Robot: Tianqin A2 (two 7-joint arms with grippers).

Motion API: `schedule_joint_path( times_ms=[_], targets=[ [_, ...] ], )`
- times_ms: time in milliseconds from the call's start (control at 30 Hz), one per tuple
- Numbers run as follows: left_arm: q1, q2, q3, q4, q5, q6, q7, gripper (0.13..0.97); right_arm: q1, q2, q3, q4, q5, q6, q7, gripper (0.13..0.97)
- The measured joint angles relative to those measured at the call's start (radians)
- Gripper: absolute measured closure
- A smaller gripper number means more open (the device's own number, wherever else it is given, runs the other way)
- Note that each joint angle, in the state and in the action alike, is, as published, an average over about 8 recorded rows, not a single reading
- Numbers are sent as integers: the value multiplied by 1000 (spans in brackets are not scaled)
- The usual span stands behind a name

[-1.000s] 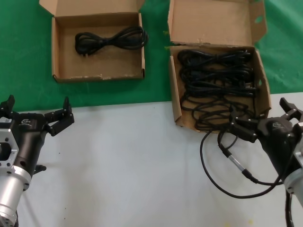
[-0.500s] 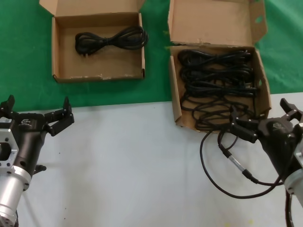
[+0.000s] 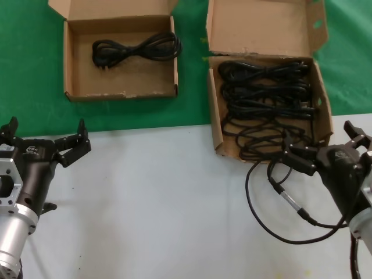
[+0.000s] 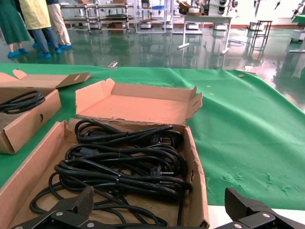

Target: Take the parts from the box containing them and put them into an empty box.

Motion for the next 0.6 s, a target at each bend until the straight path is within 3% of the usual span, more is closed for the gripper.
schedule_joint_path(
  times_ms=[600],
  targets=[
    [0,0,0,0,0,0,0,132,0,0,0,0,0,0,0,129]
  ],
)
